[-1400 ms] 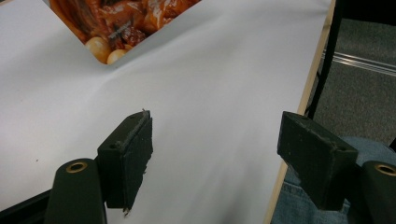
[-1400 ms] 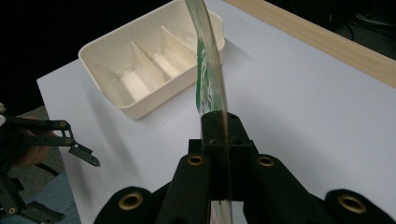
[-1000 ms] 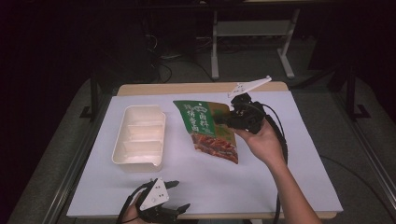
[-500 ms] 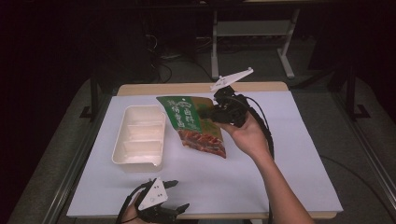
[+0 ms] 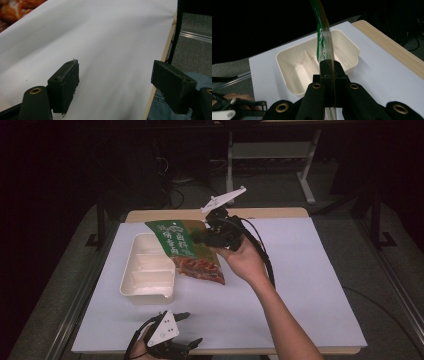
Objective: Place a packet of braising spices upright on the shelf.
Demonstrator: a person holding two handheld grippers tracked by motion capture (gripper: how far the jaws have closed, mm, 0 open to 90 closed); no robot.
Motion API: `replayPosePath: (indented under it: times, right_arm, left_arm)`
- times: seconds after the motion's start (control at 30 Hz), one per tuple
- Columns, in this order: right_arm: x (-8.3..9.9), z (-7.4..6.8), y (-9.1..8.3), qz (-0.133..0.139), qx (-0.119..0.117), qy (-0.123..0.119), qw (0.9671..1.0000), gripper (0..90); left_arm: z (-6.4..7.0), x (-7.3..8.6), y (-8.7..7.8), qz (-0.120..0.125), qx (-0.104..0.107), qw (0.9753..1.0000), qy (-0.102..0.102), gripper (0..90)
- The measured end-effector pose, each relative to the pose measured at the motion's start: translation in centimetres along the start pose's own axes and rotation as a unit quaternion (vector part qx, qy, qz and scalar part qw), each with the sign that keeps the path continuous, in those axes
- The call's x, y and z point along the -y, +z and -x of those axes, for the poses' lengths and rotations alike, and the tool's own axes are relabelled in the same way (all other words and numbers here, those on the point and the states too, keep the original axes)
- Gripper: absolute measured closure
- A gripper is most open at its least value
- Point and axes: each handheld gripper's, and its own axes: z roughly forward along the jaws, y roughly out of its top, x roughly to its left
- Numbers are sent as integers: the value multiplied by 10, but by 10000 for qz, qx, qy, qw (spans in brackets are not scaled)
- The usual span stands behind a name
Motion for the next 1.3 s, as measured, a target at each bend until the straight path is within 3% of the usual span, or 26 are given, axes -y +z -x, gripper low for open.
replayPosePath:
  times: [0.5,0.9,1.3]
  right_arm:
    - [-27,-18,28,155,-208,-242,9994,899]
    - [-36,-32,60,215,-409,-270,9986,899]
    - [-40,-42,88,266,-539,-152,9981,899]
  left_arm:
    - [-1,1,-2,-47,-17,9999,89,217]
    - [-2,2,-1,-7,-32,9999,114,215]
    - [-1,1,-2,31,-43,9998,168,212]
